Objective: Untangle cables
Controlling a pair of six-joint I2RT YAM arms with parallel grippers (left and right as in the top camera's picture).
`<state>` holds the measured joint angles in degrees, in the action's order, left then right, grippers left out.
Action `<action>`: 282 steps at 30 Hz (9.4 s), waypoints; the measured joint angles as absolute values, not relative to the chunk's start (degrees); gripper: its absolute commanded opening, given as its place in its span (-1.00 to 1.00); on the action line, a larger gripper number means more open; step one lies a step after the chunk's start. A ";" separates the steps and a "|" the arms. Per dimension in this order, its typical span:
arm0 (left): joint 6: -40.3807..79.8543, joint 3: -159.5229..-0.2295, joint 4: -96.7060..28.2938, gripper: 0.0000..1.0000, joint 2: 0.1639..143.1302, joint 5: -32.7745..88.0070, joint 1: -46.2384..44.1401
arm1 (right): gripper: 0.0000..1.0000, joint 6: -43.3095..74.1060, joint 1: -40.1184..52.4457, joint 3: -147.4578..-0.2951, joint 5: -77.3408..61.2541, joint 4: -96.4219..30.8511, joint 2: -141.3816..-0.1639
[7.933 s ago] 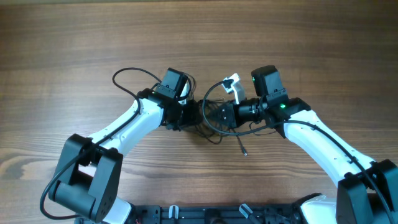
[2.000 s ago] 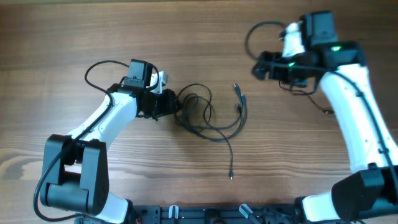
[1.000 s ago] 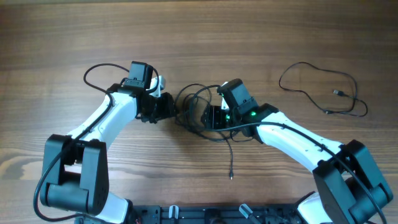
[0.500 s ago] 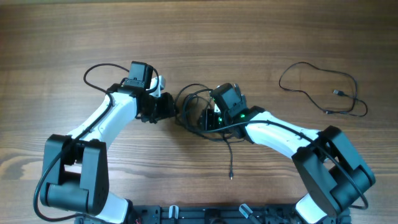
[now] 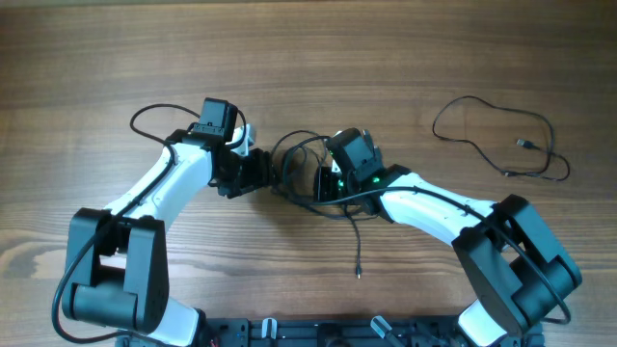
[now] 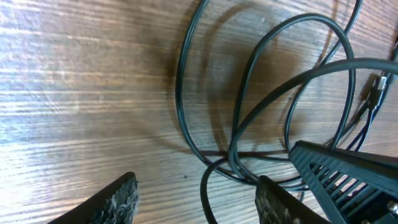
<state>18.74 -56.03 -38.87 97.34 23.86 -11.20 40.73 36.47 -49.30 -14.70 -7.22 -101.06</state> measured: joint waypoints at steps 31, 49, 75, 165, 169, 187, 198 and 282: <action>-1.08 -56.03 -38.85 -0.46 97.34 26.96 -11.53 | -0.88 40.71 36.47 -49.30 -13.04 -8.58 -101.06; 11.62 -56.03 -35.75 -0.41 97.34 14.39 -11.53 | -0.88 40.71 36.47 -49.30 -13.02 -8.56 -101.06; 35.11 -56.05 -41.60 -0.92 97.34 -11.09 1.45 | -0.91 32.71 12.69 -49.17 -10.96 -27.77 -92.40; 21.58 -47.94 -16.47 0.29 96.75 22.81 -17.78 | 0.86 19.11 -10.48 -105.86 -12.71 -68.20 -103.63; 19.97 -47.94 -16.64 0.29 96.75 21.91 -18.46 | 0.89 14.39 -4.16 -103.28 -13.82 -67.72 -103.63; 26.85 -47.94 -32.42 0.40 92.12 16.12 14.11 | 0.44 28.34 38.68 -76.29 -8.49 -34.39 -110.72; 26.92 -47.94 -33.26 0.40 92.12 16.10 14.11 | -0.63 39.55 39.46 -76.09 -6.83 -30.00 -116.40; 22.04 -47.77 -39.68 1.00 92.07 -3.49 -13.74 | 0.88 8.99 9.56 -87.09 -8.97 -62.02 -107.92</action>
